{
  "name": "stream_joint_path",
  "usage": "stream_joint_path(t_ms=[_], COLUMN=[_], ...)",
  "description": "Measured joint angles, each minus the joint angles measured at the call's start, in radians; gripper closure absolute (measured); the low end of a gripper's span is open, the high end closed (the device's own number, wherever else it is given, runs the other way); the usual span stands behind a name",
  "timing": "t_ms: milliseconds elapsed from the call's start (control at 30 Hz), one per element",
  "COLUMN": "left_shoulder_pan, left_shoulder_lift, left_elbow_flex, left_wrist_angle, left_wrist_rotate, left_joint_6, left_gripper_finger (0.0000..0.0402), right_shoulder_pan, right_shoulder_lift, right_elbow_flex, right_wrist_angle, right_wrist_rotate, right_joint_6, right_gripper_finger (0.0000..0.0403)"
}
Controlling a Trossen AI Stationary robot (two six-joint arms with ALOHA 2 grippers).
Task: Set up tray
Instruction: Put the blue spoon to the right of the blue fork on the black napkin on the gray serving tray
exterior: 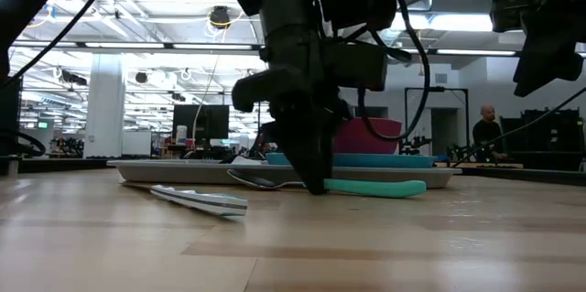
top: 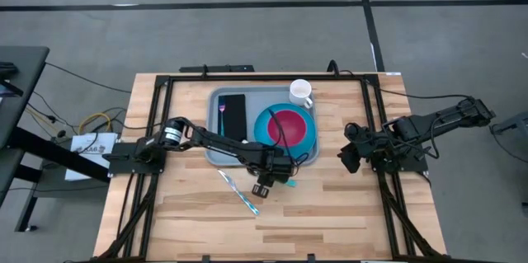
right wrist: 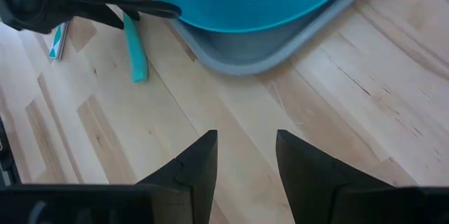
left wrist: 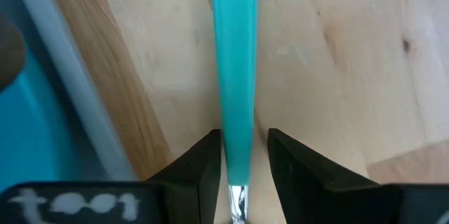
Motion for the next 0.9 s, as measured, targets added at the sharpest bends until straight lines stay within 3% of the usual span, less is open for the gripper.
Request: stream_joint_path(t_ms=[200,467,900], left_shoulder_pan=[0.000,0.000,0.002], left_shoulder_lift=[0.000,-0.004,-0.107], left_elbow_flex=[0.000,0.001,-0.002], left_wrist_angle=[-0.001,-0.055,-0.313], left_wrist_rotate=[-0.001,0.022,-0.036], left_joint_6=[0.000,-0.012,0.041], left_gripper_finger=[0.0304,0.0376,0.0376], right_shoulder_pan=[0.000,0.000,0.000], right_shoulder_lift=[0.000,0.000,0.000], right_elbow_flex=[0.000,0.000,0.000], right_wrist_angle=[0.000,-0.001,-0.001], right_wrist_rotate=[0.000,0.000,0.000], right_joint_6=[-0.001,-0.011,-0.055], right_gripper_finger=[0.0265,0.0265,0.0265])
